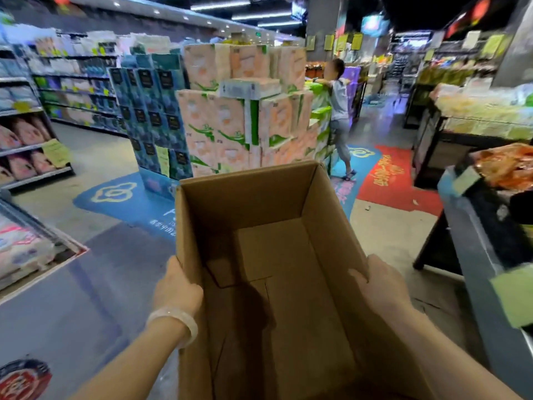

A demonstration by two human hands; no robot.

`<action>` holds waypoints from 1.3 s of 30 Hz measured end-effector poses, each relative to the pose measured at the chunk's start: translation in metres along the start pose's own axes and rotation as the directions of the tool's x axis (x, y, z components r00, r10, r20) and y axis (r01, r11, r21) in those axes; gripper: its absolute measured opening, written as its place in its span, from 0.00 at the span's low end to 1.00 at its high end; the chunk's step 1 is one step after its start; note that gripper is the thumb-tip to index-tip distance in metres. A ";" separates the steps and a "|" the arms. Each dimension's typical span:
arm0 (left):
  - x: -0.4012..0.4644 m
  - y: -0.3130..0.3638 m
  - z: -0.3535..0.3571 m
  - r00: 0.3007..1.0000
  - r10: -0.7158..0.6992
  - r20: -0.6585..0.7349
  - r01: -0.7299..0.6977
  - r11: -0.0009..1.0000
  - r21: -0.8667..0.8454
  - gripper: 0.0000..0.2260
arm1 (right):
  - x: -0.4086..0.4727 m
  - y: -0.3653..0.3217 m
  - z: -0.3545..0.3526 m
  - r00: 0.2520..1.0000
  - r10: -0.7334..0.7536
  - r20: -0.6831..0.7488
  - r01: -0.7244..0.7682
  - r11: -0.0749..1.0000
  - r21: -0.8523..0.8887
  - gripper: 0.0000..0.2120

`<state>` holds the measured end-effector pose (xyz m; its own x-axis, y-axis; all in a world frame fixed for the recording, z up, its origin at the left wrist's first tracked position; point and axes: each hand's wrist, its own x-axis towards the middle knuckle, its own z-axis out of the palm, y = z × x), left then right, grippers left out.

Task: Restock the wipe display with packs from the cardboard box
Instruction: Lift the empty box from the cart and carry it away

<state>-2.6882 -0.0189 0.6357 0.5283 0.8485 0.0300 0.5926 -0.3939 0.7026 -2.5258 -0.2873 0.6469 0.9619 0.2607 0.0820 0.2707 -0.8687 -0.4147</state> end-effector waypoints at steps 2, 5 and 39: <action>0.021 0.026 0.024 0.998 0.029 0.048 -0.031 0.999 0.039 0.10 | 0.022 0.016 0.001 0.998 0.067 0.004 -0.067 0.997 0.023 0.12; 0.060 0.060 0.065 0.990 0.094 0.107 -0.105 0.990 0.096 0.14 | 0.058 0.038 0.008 0.987 0.161 0.004 -0.161 0.986 0.050 0.12; 0.554 0.587 0.605 0.870 0.435 0.231 -0.451 0.893 0.018 0.33 | 0.806 0.255 -0.038 0.885 0.386 -0.262 -0.406 0.914 -0.024 0.13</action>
<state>-1.6801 0.0061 0.6346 0.8581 0.4855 0.1671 0.3017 -0.7401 0.6010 -1.6800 -0.3147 0.6419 0.9651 -0.2147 0.1497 -0.1419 -0.9097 -0.3902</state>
